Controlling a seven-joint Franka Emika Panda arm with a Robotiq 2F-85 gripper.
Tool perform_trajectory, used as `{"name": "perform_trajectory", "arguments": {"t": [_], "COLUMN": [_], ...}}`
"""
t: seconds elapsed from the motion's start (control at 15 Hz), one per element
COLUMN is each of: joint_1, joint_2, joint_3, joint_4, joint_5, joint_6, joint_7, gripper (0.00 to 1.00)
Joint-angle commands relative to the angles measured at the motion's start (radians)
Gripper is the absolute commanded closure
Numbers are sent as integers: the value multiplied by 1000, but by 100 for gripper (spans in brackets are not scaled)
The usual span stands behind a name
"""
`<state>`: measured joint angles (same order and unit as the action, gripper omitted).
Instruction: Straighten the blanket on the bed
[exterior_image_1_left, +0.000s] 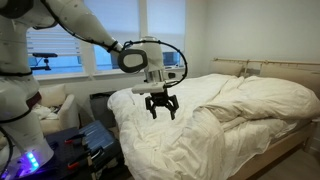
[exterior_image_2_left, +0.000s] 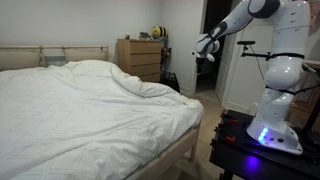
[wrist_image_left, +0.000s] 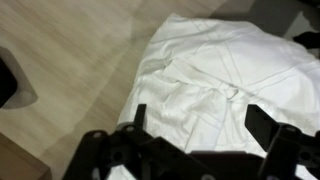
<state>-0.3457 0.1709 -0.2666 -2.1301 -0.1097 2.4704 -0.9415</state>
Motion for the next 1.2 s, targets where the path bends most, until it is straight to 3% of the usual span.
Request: {"name": "perform_trajectory", "arguments": {"t": [0.0, 0.2, 0.53, 0.6, 0.73, 1.13], "joint_1": [34, 83, 266, 246, 270, 355], "joint_2": [18, 80, 237, 258, 308, 476], "joint_3": [25, 38, -94, -82, -110, -232], "joint_4": [-30, -12, 86, 107, 148, 273], "joint_5": [25, -14, -48, -72, -81, -105], "joint_6": [192, 345, 441, 436, 439, 495], "joint_7": [161, 385, 769, 835, 940, 1158], "gripper": [0, 0, 0, 0, 0, 0]}}
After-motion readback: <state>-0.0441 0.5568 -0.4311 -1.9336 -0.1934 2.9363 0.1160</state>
